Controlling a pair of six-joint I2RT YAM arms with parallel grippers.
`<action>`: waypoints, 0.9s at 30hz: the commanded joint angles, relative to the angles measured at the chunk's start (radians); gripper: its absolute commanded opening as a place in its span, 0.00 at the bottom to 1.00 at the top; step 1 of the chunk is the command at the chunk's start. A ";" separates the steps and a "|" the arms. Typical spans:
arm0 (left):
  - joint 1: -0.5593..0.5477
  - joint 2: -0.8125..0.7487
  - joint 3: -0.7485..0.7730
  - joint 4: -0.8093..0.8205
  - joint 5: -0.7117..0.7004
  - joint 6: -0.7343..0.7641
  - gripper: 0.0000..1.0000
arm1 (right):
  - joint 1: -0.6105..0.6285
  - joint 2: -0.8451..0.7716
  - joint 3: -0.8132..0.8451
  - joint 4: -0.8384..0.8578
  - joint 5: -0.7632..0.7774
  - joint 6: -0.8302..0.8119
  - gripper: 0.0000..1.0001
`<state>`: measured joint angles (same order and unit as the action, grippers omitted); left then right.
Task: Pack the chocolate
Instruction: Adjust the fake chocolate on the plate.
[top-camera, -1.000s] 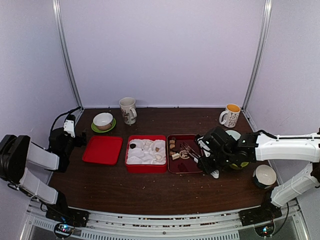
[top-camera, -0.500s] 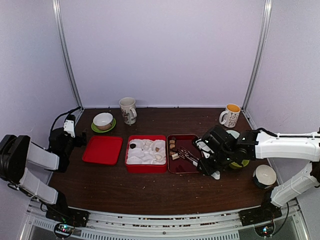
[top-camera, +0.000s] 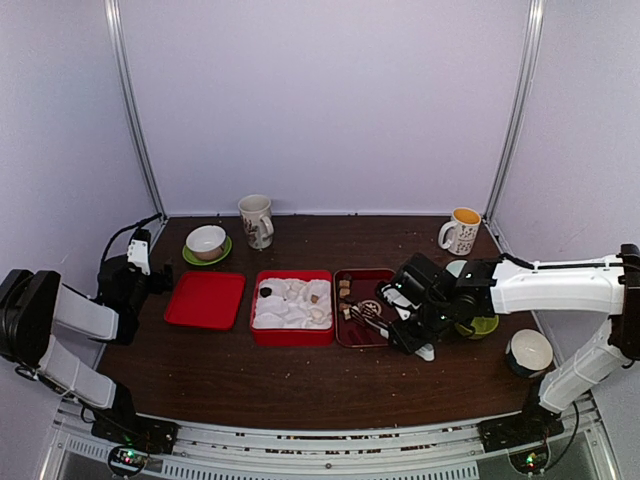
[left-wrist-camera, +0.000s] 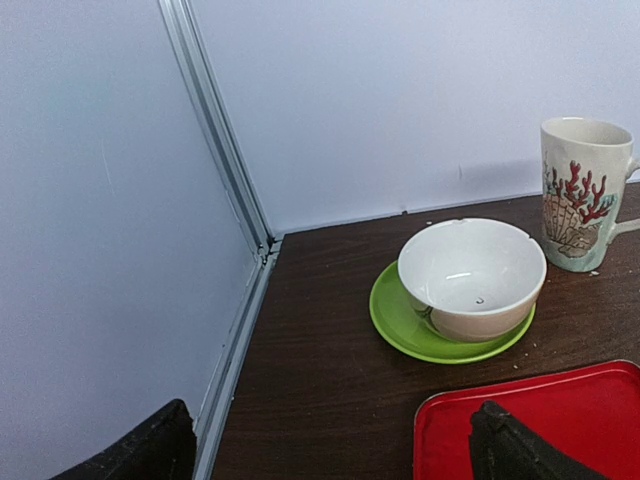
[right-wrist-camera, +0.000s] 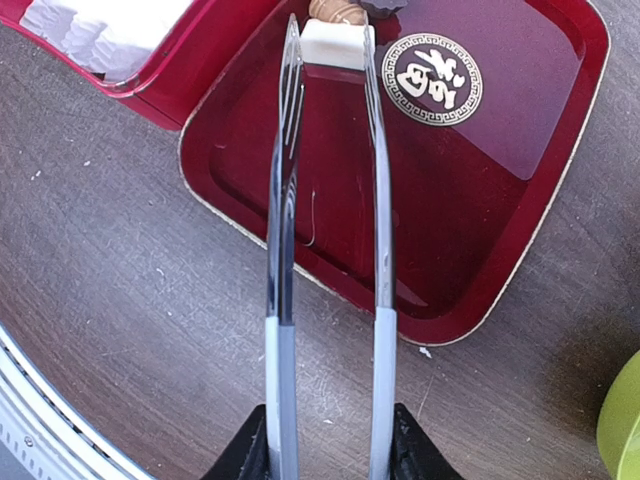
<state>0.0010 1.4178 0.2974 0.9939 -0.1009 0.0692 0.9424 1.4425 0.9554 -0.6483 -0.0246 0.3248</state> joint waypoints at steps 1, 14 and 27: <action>0.009 0.006 0.015 0.053 -0.005 -0.002 0.98 | -0.003 0.003 0.029 0.000 0.053 0.005 0.34; 0.009 0.005 0.014 0.053 -0.005 -0.002 0.98 | -0.071 0.035 0.058 0.029 0.098 -0.005 0.34; 0.010 0.006 0.014 0.052 -0.005 -0.002 0.98 | -0.094 0.145 0.130 0.013 0.071 -0.069 0.32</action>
<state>0.0010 1.4178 0.2974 0.9939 -0.1009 0.0692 0.8608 1.5711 1.0565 -0.6395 0.0387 0.2790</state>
